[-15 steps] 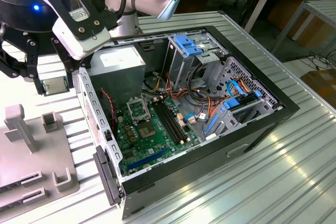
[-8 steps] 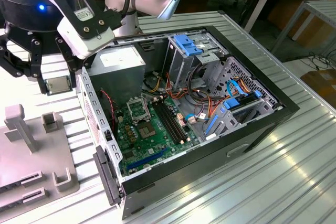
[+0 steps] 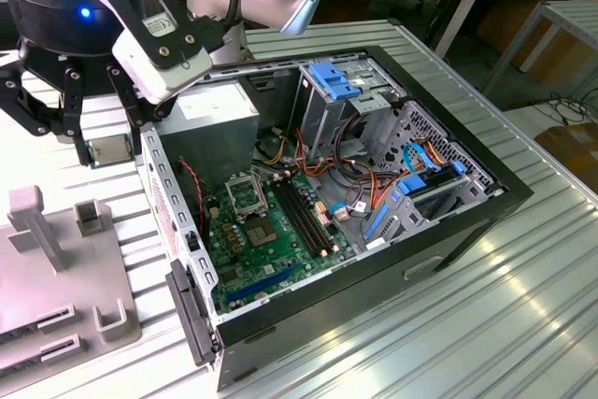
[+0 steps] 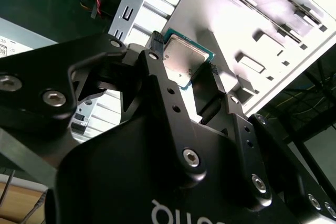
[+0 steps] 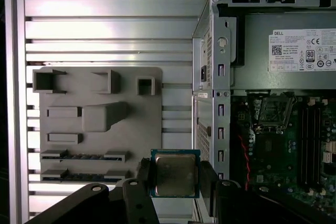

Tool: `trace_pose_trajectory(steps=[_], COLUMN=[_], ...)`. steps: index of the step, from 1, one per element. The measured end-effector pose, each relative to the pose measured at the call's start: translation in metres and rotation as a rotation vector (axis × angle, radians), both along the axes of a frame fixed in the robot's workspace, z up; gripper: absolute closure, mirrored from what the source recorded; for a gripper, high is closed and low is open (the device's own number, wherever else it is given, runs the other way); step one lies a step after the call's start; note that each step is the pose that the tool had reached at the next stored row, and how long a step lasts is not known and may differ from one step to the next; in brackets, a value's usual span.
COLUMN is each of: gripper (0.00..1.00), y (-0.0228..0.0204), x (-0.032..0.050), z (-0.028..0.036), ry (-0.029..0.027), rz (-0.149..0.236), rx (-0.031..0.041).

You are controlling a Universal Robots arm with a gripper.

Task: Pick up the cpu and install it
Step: 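Pick up the cpu and move it towards the insertion slot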

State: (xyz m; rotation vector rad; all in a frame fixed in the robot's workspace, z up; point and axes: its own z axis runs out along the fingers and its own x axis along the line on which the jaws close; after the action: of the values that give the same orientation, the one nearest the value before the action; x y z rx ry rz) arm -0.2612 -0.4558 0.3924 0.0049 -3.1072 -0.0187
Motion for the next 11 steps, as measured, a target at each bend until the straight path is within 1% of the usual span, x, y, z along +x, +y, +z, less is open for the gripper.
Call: trace_pose_trajectory(steps=[11], gripper=[0.53], y=[0.0], x=[0.0069], z=[0.0], ry=[0.0], rz=[0.0], rx=[0.0])
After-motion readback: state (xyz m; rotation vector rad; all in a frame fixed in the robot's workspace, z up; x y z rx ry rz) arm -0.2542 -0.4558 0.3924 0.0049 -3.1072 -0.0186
